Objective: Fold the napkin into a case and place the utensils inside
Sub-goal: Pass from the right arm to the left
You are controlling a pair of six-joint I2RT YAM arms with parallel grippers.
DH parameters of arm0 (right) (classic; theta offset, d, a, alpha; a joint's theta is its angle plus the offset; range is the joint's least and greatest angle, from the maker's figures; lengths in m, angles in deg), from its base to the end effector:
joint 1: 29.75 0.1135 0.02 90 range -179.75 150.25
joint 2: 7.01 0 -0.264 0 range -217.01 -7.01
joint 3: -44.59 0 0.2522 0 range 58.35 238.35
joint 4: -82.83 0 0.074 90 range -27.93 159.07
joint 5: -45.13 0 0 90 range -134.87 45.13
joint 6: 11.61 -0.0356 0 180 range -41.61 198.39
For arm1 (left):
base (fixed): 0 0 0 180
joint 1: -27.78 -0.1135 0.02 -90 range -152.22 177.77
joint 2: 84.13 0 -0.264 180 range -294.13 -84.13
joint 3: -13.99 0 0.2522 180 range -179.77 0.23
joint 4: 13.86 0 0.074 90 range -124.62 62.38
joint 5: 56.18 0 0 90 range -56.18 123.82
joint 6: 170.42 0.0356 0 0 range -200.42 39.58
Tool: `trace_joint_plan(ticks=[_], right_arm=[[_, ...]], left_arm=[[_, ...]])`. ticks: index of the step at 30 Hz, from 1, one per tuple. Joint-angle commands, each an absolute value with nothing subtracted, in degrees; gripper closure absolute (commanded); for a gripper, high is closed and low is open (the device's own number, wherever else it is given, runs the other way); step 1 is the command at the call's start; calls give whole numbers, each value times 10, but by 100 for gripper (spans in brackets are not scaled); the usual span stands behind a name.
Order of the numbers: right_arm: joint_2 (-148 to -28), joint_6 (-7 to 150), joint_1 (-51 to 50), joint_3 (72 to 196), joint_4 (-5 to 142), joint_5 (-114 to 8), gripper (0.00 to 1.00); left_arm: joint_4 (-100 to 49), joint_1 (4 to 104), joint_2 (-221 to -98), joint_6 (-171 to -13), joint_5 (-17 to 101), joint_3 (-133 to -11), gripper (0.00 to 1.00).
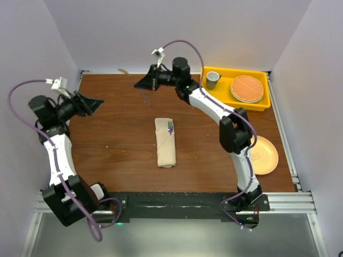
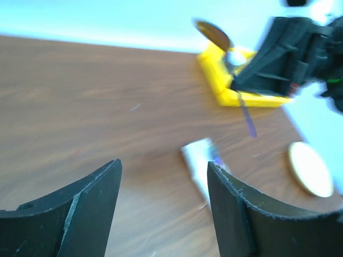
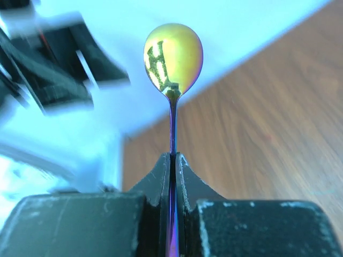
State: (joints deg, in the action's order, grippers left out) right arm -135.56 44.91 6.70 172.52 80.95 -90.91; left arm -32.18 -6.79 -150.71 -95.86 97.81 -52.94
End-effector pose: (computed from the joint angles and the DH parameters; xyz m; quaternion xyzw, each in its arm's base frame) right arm 0.4154 0.3387 0.3129 -0.2876 0.6576 0.5962 0.3597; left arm 0.2261 0.1169 0.3296 -0.0076 0.7534 -0.3398 0.5630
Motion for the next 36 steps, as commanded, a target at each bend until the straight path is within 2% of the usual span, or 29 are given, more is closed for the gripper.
trace_joint_plan(ticks=[1,4,6,9,16,19,27,36], right_arm=[[-1303,210,56,1678,1002,-917,100],[-1279,169,51,1656,1024,-916,100],[-1268,150,49,1644,1038,-916,100],[-1241,111,44,1608,1066,-913,100],[-1192,85,31,1534,1105,-891,100],[-1185,82,31,1527,1106,-883,100],[-1188,87,30,1529,1092,-881,100],[-1183,87,31,1527,1089,-893,100]], left_arm=[[-83,48,-1481,-1214,926,-521,28],[-28,127,-1502,-1294,877,-524,26],[35,182,-1511,-1340,852,-527,27],[39,234,-1535,-1343,812,-557,30],[31,253,-1609,-1389,777,-603,50],[20,268,-1625,-1395,768,-617,55],[76,289,-1643,-1426,778,-627,63],[121,293,-1649,-1450,791,-619,65]])
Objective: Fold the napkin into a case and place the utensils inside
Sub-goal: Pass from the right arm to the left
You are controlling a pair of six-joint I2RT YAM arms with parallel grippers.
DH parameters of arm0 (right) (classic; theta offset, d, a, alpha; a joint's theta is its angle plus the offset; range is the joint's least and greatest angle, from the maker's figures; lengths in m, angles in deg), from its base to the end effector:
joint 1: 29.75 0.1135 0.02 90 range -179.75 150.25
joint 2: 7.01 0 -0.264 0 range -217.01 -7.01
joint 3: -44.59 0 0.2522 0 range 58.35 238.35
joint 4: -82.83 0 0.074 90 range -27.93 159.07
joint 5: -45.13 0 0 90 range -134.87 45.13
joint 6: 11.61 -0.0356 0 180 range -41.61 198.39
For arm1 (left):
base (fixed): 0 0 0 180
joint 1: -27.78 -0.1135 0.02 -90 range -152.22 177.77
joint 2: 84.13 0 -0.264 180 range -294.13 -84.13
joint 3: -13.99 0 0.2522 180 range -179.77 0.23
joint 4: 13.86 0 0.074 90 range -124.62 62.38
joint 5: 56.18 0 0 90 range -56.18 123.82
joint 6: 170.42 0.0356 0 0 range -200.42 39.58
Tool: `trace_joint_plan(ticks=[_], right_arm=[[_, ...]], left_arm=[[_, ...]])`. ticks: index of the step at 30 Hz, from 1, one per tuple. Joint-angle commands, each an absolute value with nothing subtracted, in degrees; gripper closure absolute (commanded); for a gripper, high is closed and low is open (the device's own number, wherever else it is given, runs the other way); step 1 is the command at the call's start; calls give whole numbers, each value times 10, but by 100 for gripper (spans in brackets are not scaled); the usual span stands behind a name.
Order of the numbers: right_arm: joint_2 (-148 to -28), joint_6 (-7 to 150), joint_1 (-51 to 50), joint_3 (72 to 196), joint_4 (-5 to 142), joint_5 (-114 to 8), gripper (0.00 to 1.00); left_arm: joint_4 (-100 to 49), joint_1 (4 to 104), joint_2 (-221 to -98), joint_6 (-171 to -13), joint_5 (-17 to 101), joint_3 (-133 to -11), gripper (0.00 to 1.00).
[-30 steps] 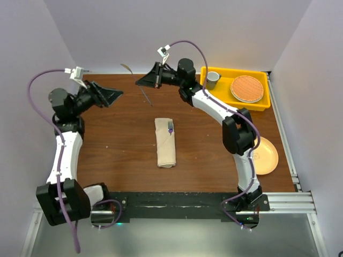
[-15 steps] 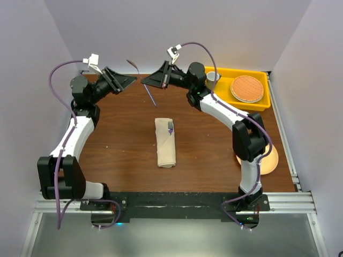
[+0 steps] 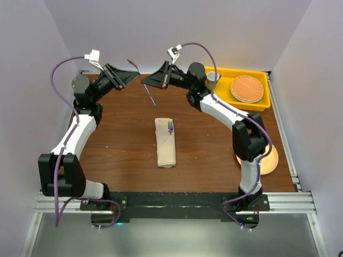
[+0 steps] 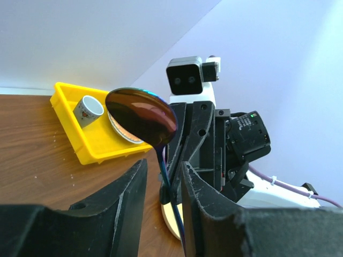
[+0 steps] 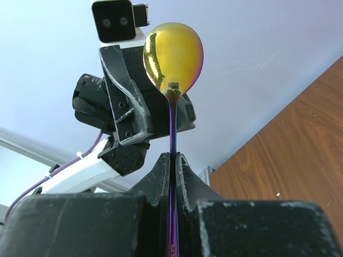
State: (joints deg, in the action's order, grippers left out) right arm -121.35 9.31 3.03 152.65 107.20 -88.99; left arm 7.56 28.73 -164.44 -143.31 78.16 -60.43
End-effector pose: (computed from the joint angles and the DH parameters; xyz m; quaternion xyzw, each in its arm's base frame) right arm 0.3852 0.2775 0.3574 -0.1194 0.6118 0.7214 0.3016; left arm 0.3218 -0.0302 0.3745 -0.0307 0.6351 -0.5836 0.5051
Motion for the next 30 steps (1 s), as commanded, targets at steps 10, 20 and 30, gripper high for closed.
trace_joint_plan(ticks=[10,20,30], right_arm=[[-1176,80,30,1517,1103,-901,100],[-1172,77,29,1504,1092,-904,100],[-1142,261,-44,1504,874,-908,30]], left_arm=[[99,301,-1650,-1436,790,-624,69],[91,301,-1651,-1432,790,-624,100],[-71,322,-1656,-1304,718,-662,100]])
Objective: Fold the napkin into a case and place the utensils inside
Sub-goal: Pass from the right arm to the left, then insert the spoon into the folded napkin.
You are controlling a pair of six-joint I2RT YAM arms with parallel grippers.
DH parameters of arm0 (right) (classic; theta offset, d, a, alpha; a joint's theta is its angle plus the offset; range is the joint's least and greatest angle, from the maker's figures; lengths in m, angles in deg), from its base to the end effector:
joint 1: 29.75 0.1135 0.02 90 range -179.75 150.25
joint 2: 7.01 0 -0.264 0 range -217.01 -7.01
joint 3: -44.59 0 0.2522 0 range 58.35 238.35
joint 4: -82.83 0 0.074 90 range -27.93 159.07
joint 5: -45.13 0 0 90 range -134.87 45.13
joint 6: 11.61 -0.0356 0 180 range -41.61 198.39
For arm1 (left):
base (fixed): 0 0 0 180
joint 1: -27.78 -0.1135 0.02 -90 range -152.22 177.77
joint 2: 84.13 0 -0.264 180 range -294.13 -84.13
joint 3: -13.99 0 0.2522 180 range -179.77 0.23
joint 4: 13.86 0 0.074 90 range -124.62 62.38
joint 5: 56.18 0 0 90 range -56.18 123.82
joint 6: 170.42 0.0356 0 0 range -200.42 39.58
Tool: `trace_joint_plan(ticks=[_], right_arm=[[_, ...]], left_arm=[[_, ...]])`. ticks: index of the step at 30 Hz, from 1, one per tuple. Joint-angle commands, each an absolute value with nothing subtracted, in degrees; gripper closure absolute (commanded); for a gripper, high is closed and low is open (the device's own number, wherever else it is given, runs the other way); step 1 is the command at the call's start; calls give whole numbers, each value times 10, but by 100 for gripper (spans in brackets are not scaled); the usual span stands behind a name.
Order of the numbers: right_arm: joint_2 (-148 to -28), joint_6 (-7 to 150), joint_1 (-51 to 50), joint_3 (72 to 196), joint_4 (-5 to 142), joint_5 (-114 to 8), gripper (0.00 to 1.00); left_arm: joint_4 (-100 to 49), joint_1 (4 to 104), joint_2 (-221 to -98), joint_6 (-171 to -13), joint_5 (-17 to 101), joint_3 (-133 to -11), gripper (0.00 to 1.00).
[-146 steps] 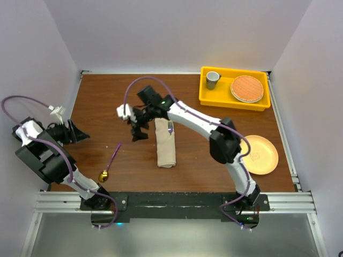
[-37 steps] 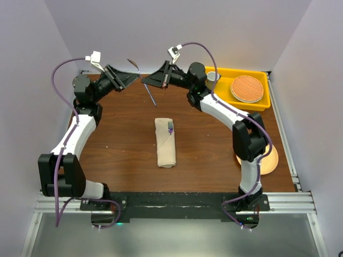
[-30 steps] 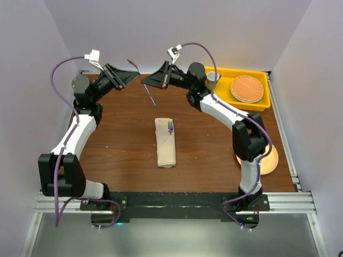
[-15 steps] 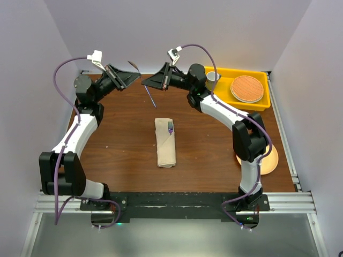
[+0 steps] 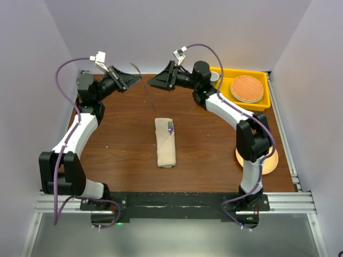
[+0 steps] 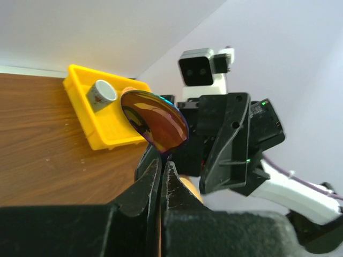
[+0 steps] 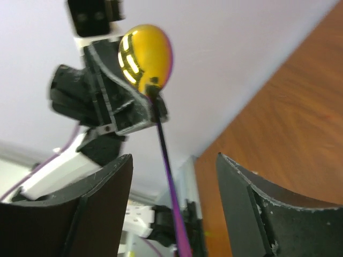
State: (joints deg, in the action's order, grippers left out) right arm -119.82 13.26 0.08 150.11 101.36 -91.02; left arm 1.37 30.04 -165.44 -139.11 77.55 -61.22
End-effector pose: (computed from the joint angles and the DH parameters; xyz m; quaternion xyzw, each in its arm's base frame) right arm 0.3943 0.2557 0.3441 -0.1117 0.6481 0.6922 0.2973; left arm 0.3281 -0.0376 0.3635 -0.0348 0.6644 -0.5664 0.4863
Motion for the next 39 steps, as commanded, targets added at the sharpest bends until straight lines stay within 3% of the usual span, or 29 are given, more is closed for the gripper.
trace_joint_plan(ticks=[1,4,7,10,17,23,27,29,39], right_arm=[[-1124,342,-49,1503,829,-881,30],[-1094,502,-52,1496,638,-786,30],[-1089,592,-52,1481,549,-697,30],[-1102,614,-52,1467,502,-627,32],[-1147,612,-51,1451,462,-615,38],[-1130,606,-48,1388,467,-633,48],[-1122,598,-44,1350,473,-667,66],[-1121,592,-41,1334,474,-672,70],[-1112,578,-18,1292,494,-693,74]], left_arm=[[-128,330,-1666,-1261,703,-673,100],[-290,378,-1694,-1196,583,-738,100],[-400,435,-1724,-1178,452,-784,100],[-433,483,-1738,-1170,347,-787,100],[-489,565,-1807,-1136,186,-837,100],[-537,573,-1875,-1137,164,-859,100],[-543,575,-1904,-1137,168,-863,100],[-542,577,-1909,-1138,168,-863,100],[-547,591,-1930,-1155,168,-856,100]])
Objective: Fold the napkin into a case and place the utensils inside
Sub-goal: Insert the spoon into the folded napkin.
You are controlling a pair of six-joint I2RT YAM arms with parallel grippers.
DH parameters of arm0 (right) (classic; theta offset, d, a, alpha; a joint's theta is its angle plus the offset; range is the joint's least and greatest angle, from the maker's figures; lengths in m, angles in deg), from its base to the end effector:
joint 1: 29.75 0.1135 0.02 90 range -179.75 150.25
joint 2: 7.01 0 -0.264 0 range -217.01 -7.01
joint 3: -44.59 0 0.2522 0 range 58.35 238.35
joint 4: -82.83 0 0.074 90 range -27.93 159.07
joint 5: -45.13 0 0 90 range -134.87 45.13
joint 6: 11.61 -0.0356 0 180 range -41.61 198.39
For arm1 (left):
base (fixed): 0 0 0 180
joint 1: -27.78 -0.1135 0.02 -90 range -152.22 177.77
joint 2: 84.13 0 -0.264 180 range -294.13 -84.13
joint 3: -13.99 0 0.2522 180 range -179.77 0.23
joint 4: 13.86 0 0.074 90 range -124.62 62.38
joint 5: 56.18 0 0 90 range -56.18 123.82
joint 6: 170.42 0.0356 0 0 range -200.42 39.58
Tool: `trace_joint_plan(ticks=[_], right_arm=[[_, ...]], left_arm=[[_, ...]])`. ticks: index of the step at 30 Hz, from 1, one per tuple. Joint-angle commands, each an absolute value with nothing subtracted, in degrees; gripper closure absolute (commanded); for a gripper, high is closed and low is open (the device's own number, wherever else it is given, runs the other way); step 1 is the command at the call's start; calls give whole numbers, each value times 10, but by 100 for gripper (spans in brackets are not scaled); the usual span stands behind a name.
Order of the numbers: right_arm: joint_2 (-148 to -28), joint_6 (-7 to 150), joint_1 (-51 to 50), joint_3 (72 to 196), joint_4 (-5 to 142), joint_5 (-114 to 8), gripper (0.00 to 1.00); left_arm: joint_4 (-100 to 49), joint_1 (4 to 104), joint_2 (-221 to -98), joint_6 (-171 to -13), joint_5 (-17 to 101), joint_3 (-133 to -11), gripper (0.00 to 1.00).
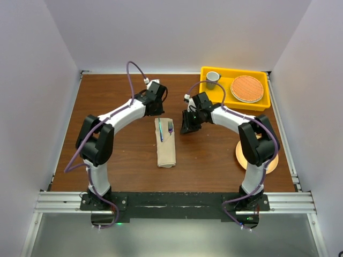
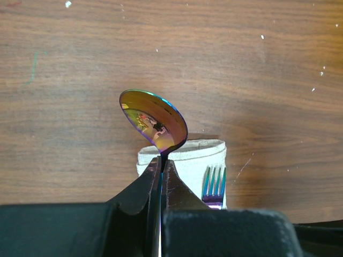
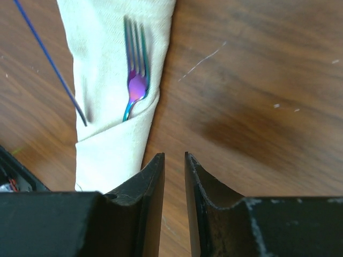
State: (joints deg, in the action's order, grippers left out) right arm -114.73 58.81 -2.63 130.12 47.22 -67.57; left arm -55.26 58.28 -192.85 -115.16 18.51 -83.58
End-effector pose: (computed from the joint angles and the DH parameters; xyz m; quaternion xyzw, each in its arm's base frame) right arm 0.3416 0.1904 0.1793 -0.1164 0.9364 0.2814 0.1747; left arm 0.3650 -0.2041 0.2288 -0.0775 0.9364 -0.0653 0.3360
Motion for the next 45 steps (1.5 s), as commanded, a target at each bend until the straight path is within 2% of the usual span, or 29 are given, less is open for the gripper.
trace_joint_plan(ticks=[1,38,45], right_arm=[[-1112,578,-15,1290,495,-693,75],[-1120,543,47,1252,551,-665,74],[-1120,526,53,1249,574,-673,77]], left_arm=[[-547,594,-1930,-1157,167,-854,100],[-579,648,-1899,-1210,185,-748,100],[-578,650,-1894,-1212,188,-741,100]])
